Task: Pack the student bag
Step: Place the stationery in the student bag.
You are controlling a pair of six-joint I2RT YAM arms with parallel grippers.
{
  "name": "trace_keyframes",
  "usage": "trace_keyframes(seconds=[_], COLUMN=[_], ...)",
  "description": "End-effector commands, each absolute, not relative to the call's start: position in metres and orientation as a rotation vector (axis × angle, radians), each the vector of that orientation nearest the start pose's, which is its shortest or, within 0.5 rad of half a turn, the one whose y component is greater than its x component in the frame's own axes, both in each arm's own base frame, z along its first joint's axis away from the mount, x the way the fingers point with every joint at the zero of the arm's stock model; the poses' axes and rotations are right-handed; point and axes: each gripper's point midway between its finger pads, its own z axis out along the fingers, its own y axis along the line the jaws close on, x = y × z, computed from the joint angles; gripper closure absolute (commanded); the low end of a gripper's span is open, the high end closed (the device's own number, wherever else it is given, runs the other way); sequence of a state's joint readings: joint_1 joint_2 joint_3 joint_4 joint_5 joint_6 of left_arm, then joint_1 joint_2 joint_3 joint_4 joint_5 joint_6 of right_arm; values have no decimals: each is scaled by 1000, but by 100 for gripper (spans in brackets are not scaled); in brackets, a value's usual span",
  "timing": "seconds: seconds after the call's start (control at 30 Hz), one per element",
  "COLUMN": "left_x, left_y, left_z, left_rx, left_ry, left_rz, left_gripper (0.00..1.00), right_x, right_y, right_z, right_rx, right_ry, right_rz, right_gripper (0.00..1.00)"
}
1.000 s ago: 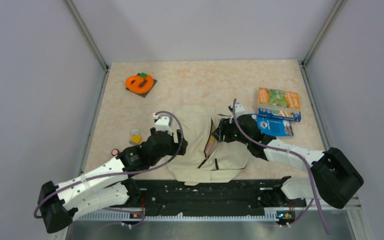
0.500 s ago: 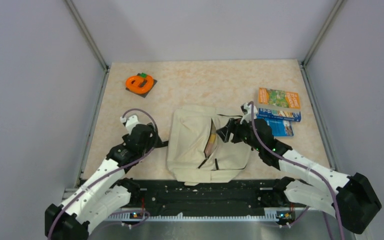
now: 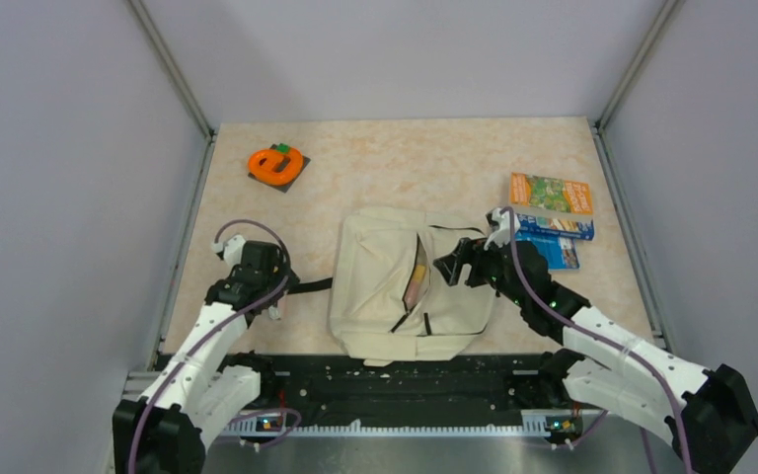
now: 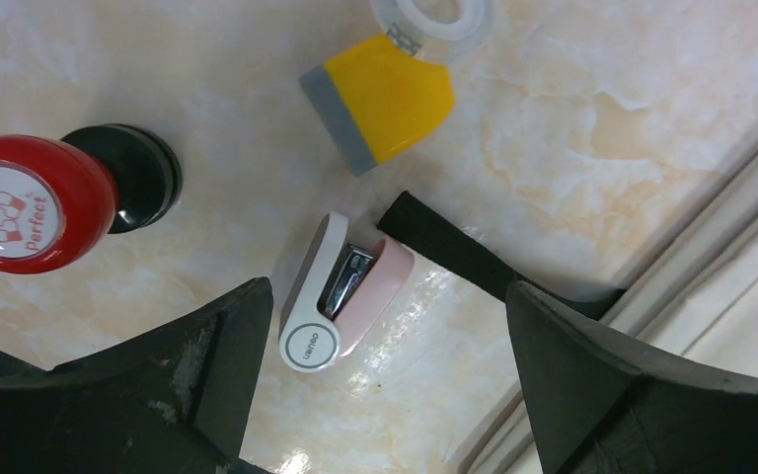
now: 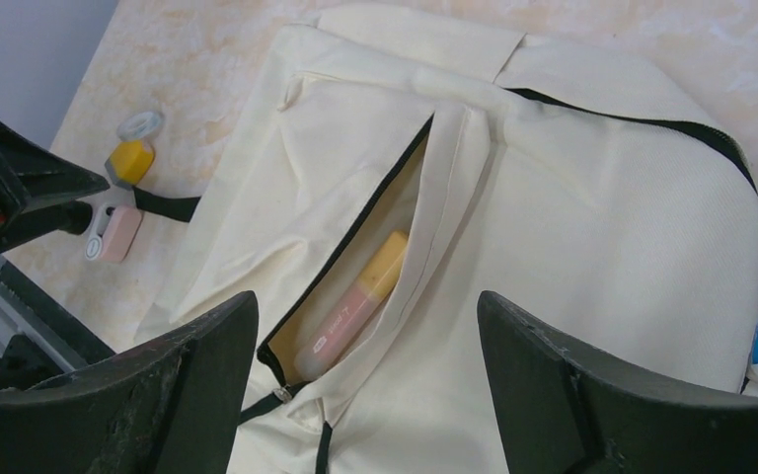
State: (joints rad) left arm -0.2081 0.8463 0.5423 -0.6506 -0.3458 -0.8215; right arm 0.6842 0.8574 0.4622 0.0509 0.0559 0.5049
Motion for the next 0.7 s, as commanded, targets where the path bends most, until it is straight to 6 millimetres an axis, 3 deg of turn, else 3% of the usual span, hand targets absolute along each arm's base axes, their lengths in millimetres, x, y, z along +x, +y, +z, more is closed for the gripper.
trace_keyframes(seconds=[0.0,0.17,0.43,0.67], left_x=[217,218,217,211], left_y=[-19,-26,-30,-29], left_z=[56,42,37,29], left_rx=[-897,-903,-897,-888], left_ry=[2338,2388,2409,2437], left_rz=[-28,-54,-70,-54], left_gripper=[7,10,31,36], right_x=[242,242,244,245], right_y=[205,203,205,210], right_z=[161,159,158,153], right_rx=[-139,-136,-135,-138], right_ry=[1950,1953,1955,1972], right_rz=[723,713,714,727], right_gripper=[20,20,21,21])
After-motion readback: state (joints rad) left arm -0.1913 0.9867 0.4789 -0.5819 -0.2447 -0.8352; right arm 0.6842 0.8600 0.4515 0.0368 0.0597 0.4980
